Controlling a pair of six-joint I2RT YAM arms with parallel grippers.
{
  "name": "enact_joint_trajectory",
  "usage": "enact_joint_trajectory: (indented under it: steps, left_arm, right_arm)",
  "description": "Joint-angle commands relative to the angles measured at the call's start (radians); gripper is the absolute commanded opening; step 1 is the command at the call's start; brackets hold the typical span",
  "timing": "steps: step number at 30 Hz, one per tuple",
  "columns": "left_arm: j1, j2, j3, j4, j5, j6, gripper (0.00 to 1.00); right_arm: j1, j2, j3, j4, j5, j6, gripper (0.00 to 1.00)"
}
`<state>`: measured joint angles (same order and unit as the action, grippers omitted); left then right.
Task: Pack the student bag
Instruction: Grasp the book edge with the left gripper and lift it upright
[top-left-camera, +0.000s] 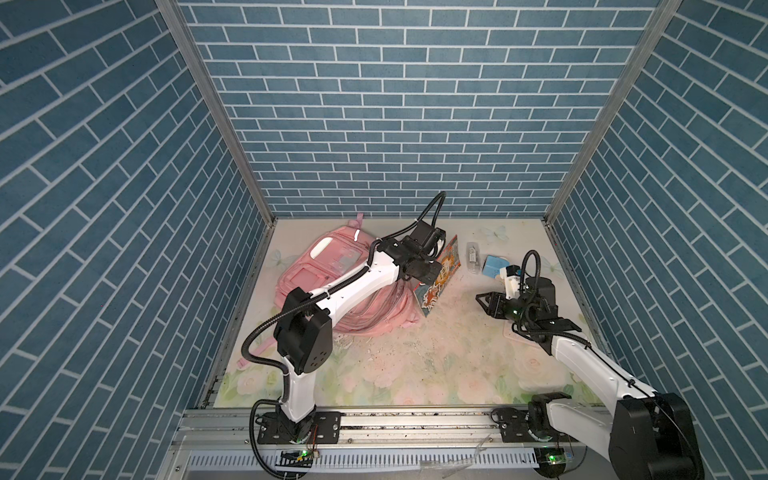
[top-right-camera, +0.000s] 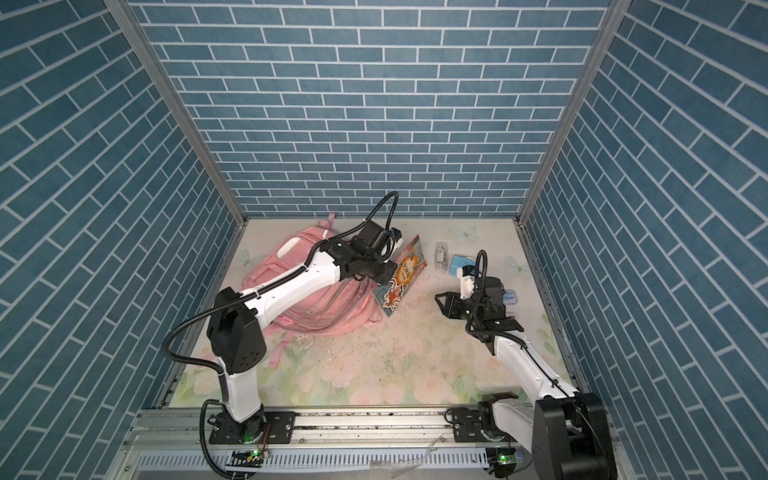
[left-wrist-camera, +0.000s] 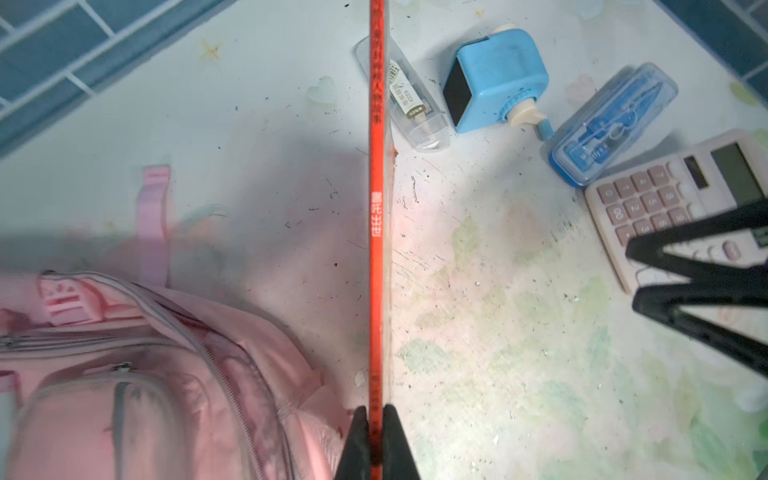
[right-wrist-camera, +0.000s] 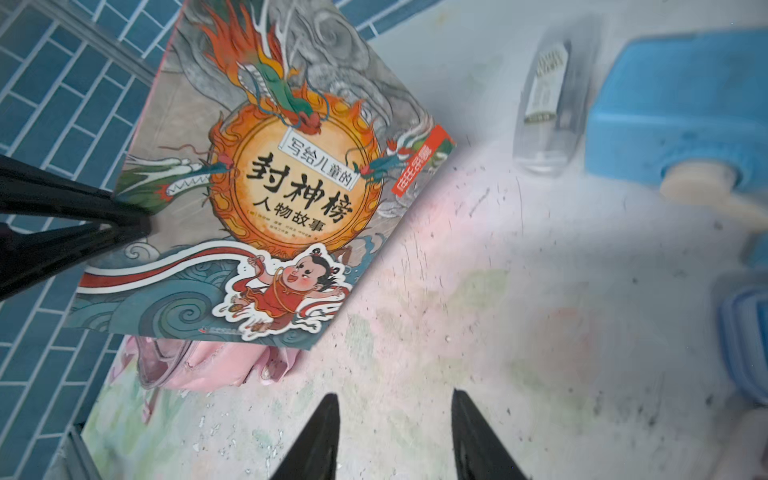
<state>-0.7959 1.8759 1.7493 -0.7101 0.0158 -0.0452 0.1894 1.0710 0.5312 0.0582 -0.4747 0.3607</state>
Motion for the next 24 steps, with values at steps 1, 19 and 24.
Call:
enact_joint_trajectory:
  steps: [1, 19, 24]
  left_arm:
    - [-0.028, -0.067, 0.036, -0.063, -0.072, 0.183, 0.00]
    - [-0.041, -0.302, -0.148, 0.000, 0.029, 0.546, 0.00]
    - [-0.042, -0.366, -0.208, 0.052, 0.093, 0.575, 0.00]
  right_arm:
    - [0.002, -0.031, 0.040, 0.111, -0.002, -0.170, 0.51]
    - [0.001, -0.027, 0.040, 0.207, -0.168, -0.618, 0.75]
    - [-0.002, 0.013, 0.072, 0.204, -0.227, -0.685, 0.74]
